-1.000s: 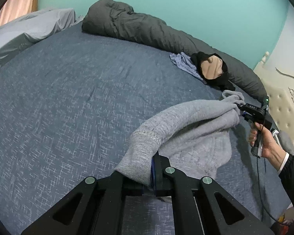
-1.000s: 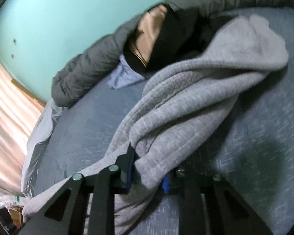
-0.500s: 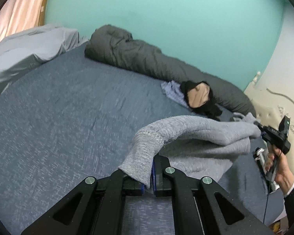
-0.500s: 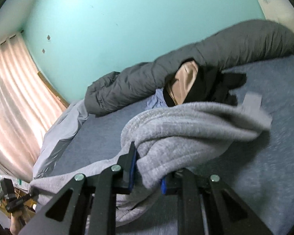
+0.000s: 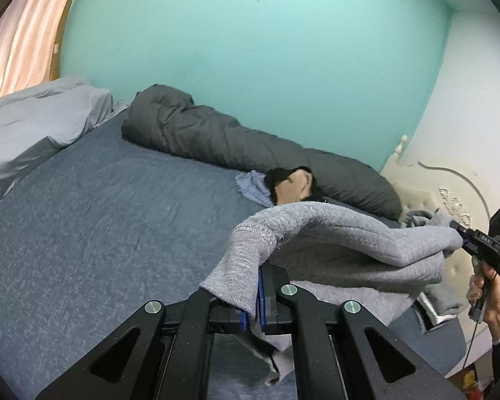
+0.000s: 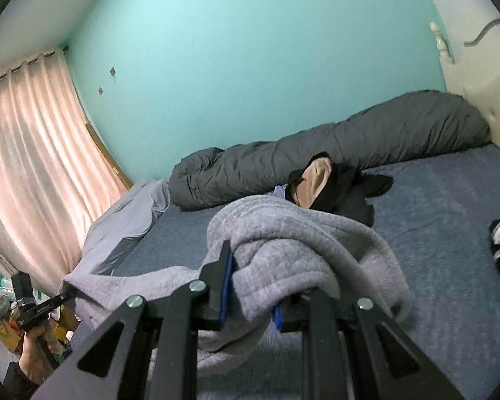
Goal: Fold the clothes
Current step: 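Lift the sweatshirt with both grippers, holding it between them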
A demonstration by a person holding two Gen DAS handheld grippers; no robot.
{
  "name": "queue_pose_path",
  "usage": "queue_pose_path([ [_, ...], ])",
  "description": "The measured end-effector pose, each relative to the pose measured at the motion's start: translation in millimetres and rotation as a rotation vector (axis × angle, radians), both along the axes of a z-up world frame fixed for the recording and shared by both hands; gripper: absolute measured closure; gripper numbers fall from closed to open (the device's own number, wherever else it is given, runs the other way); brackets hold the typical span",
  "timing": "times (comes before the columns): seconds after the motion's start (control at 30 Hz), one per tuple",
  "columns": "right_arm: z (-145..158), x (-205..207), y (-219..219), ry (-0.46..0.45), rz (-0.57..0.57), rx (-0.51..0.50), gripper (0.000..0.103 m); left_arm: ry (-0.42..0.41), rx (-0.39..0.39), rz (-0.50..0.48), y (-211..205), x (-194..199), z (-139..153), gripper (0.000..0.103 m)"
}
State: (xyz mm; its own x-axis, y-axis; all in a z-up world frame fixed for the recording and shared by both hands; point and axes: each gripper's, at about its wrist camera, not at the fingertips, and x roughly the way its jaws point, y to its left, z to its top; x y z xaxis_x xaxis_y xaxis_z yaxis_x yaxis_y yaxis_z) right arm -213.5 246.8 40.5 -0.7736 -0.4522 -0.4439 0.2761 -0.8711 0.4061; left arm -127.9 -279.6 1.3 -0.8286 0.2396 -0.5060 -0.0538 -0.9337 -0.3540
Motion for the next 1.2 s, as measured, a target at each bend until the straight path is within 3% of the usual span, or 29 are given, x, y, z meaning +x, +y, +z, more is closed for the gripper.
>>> queue_pose_path([
  [0.3,54.9,64.9,19.6,-0.003,0.028,0.059,0.085,0.022,-0.011,-0.037,24.3,29.1,24.6,0.098],
  [0.43,46.2,73.9,18.1,-0.044,0.052,0.092,0.085,0.003,-0.021,-0.038,26.2,35.0,19.8,0.098],
  [0.63,-11.2,64.1,7.6,-0.179,0.071,0.124,0.085,-0.059,-0.055,-0.025,29.3,30.0,-10.3,0.098],
  [0.97,-148.9,22.0,-6.1,-0.394,0.074,0.094,0.084,-0.171,-0.098,0.006,25.0,9.1,-89.5,0.098],
  [1.2,-194.3,-0.9,-6.1,-0.452,0.072,0.077,0.084,-0.189,-0.110,0.016,21.9,-11.7,-117.2,0.098],
])
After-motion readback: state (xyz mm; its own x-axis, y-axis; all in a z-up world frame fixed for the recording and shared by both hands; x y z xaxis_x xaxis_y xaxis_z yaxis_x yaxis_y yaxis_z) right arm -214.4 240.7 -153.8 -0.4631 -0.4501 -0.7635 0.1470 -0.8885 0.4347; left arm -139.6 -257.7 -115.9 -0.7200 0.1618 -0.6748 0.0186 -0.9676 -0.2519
